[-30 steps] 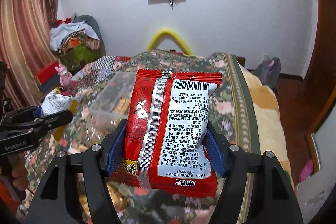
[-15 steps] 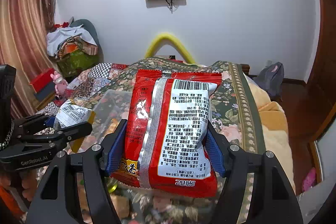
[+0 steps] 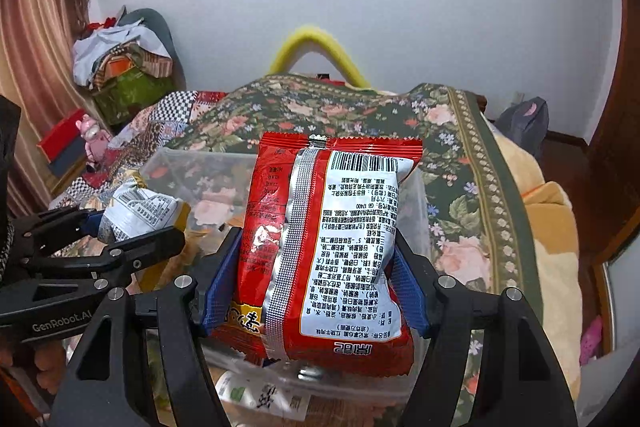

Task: Organize snacks
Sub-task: 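Carry the fries bag into the clear box with the left tool while the right drops the red bag in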

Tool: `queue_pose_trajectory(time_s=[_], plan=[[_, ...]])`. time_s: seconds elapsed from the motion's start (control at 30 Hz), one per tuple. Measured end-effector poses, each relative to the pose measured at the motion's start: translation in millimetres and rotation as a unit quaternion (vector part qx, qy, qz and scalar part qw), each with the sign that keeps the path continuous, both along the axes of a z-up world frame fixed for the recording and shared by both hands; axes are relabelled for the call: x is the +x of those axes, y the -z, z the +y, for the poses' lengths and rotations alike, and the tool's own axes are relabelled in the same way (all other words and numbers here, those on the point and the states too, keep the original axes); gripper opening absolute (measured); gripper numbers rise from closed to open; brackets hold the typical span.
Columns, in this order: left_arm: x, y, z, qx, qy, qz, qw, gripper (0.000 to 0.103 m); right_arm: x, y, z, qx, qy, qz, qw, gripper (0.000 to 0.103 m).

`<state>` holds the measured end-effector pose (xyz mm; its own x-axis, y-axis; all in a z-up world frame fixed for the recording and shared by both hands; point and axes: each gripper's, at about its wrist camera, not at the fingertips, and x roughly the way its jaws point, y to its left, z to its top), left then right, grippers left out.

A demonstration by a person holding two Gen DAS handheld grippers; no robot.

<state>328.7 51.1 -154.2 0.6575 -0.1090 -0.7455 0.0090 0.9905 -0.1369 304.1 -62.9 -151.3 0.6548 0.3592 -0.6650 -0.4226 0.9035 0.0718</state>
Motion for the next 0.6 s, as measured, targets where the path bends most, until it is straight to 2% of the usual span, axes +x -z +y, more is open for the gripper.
queue_pose_trajectory(time_s=[0.17,0.3,0.47,0.6], plan=[[8,10,0,-0.004,-0.001,0.019,0.9998,0.056,9,11,1,-0.003,0.000,0.020,1.000,0.066],[7,11,0,-0.006,0.000,0.015,0.9999,0.058,11,13,-1,-0.004,0.003,0.026,1.000,0.067],[-2,-2,0,-0.006,0.004,0.005,1.0000,0.058,6,2,-4,-0.003,0.002,0.017,1.000,0.069],[-19,-25,6,-0.014,0.000,-0.019,0.9997,0.058,-3,-12,-8,-0.002,-0.004,0.001,1.000,0.070]])
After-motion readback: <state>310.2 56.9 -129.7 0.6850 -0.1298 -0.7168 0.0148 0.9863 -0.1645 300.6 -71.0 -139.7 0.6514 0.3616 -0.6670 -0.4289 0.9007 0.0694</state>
